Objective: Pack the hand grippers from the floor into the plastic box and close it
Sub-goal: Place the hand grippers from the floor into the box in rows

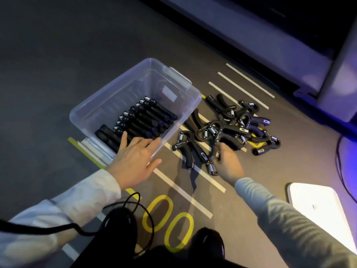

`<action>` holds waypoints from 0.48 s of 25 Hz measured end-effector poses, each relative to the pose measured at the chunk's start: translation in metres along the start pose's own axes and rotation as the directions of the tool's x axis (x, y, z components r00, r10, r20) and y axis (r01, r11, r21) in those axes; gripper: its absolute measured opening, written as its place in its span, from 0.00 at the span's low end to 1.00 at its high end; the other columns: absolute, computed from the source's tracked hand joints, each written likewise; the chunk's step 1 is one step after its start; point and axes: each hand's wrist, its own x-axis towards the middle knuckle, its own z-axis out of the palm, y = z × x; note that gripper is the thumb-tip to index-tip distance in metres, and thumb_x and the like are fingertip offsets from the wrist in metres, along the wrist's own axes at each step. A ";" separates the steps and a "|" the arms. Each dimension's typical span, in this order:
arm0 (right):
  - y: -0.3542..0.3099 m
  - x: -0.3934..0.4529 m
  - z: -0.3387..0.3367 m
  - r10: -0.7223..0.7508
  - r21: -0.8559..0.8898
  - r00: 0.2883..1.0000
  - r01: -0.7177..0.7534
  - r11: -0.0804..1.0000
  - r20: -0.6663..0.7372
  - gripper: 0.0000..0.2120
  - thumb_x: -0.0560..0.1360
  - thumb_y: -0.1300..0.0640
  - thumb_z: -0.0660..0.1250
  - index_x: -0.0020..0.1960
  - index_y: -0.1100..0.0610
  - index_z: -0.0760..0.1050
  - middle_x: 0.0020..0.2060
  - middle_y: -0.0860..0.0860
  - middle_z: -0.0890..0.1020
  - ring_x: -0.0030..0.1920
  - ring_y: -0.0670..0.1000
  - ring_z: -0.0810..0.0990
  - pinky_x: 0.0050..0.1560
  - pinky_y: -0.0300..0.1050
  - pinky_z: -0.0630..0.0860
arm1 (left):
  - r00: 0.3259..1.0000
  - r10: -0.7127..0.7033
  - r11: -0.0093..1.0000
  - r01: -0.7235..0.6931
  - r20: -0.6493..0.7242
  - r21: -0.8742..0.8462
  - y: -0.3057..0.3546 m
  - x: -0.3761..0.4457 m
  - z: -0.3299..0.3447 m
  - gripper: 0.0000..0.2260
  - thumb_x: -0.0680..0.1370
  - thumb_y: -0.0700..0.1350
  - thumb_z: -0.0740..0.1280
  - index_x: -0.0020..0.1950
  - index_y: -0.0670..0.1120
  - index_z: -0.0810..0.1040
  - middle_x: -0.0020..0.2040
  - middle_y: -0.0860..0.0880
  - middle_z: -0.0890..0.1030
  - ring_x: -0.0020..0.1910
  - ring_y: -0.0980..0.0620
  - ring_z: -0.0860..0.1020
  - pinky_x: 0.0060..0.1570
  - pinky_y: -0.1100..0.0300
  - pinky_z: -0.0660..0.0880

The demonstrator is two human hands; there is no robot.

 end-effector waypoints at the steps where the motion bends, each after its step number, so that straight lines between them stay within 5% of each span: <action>1: 0.007 -0.004 0.007 0.040 -0.024 0.998 -0.039 0.999 0.042 0.20 0.76 0.59 0.63 0.67 0.61 0.67 0.62 0.58 0.75 0.63 0.58 0.72 0.62 0.47 0.68 | 1.000 0.003 1.000 -0.003 -0.015 -0.014 0.001 -0.001 0.000 0.27 0.79 0.56 0.56 0.75 0.49 0.54 0.70 0.51 0.67 0.69 0.49 0.62 0.70 0.40 0.43; 6: 0.040 -0.015 0.022 0.236 -0.025 0.969 -0.235 0.972 0.067 0.19 0.76 0.59 0.63 0.66 0.61 0.66 0.62 0.59 0.71 0.61 0.61 0.73 0.62 0.51 0.71 | 0.996 0.030 0.998 -0.034 -0.080 -0.055 0.009 0.005 0.000 0.30 0.77 0.49 0.63 0.75 0.45 0.55 0.69 0.46 0.69 0.69 0.46 0.65 0.71 0.42 0.48; 12: 0.063 -0.010 0.039 0.451 0.047 0.884 -0.459 0.887 0.122 0.16 0.78 0.58 0.60 0.61 0.67 0.67 0.60 0.64 0.74 0.60 0.64 0.74 0.58 0.50 0.70 | 0.985 0.125 0.990 -0.132 -0.115 -0.053 0.013 0.019 0.009 0.29 0.74 0.38 0.66 0.73 0.40 0.60 0.64 0.41 0.74 0.59 0.41 0.73 0.61 0.48 0.70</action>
